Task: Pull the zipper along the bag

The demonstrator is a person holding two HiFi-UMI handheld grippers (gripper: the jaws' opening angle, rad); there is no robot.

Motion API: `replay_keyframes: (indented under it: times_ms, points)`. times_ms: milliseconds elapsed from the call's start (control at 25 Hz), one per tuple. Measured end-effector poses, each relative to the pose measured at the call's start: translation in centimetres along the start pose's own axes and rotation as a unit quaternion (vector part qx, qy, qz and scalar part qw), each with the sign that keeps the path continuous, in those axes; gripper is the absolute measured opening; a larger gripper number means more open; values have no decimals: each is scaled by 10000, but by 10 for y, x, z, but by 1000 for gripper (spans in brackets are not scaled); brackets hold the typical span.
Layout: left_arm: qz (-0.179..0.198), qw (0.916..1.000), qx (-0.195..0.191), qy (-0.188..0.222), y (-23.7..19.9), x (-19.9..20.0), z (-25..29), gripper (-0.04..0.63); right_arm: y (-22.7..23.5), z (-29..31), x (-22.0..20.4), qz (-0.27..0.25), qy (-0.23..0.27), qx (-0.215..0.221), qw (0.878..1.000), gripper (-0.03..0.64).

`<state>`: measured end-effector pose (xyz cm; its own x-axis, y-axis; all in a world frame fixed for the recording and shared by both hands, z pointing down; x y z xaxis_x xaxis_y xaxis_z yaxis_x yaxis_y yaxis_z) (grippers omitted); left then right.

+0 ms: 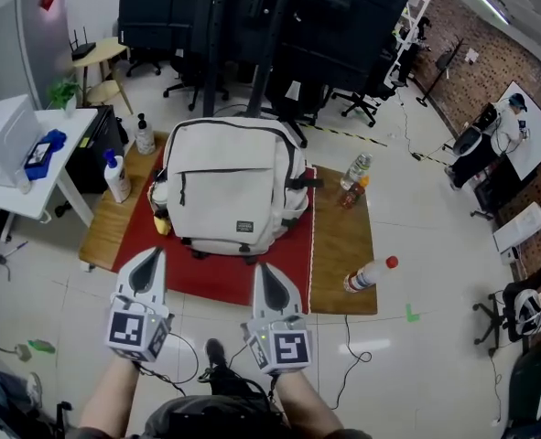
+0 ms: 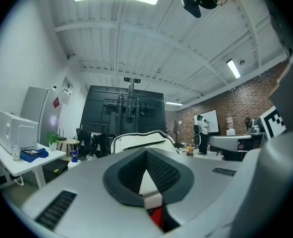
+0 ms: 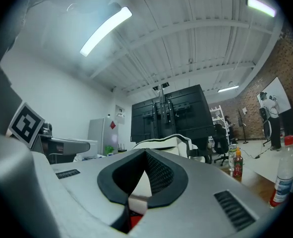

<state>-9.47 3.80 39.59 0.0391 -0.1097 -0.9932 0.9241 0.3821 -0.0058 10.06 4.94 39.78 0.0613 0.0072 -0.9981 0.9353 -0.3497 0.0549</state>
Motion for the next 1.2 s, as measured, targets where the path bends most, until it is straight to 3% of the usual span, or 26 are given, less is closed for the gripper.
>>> replay_keyframes:
  times_ms: [760,1000,1200]
  points:
    - [114,9985,451,-290,-55,-6,131,23,48,141,7,-21,107,561,9984,15]
    - [14,9976,576,-393,-61,-11,150,23,44,160,7,-223,120,917,9955,15]
    - [-112,9966,583,-563,-63,-16,160,23,40,168,-3,-81,-14,1087,9940,15]
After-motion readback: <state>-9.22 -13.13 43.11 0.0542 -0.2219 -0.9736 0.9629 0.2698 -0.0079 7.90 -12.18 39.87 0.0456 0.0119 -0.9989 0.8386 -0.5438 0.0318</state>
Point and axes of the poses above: the fingertips, and each gripper's own axes: z forward along the fingers, y to its right, x out of its top, the point moved 2 cm from there along -z, backward along the fingers, and after that the axes turned 6 degrees about -y, right-handed, at the moved point
